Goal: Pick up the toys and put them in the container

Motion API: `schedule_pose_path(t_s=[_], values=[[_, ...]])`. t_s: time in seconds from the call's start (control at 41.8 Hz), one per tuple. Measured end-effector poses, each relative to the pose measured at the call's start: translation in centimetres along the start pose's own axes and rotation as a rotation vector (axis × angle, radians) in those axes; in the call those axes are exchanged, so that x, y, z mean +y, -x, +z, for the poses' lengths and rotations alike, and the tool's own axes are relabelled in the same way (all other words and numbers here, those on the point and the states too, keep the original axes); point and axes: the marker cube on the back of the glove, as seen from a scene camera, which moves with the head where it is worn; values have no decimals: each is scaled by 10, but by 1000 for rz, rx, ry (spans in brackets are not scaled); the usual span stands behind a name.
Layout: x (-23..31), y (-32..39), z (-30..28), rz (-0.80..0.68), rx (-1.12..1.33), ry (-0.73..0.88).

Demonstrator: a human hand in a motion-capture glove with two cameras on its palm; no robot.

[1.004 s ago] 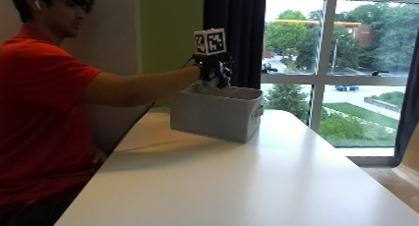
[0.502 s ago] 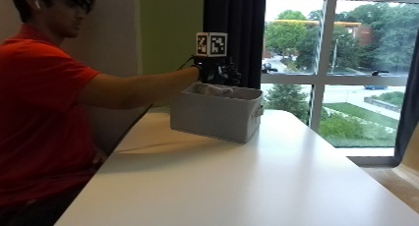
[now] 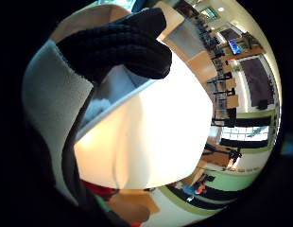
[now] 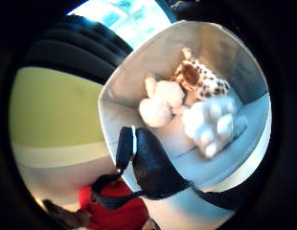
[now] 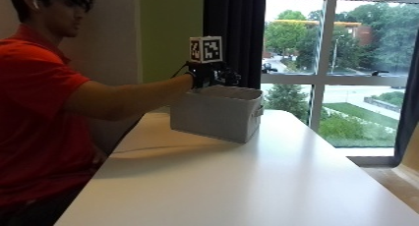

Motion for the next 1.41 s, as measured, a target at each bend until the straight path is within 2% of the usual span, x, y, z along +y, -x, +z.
schedule_pose_path(t_s=[0.096,0.239,0.55,0.741,0.908,1.123,1.314,1.41], values=[[13,-16,2,19,4,-23],[35,-41,10,80,-5,42],[88,-70,17,182,-8,66],[130,-86,21,177,-54,44],[163,-102,39,183,4,72],[198,-123,67,293,1,99],[224,-136,78,400,-30,58],[232,-139,76,409,-27,37]])
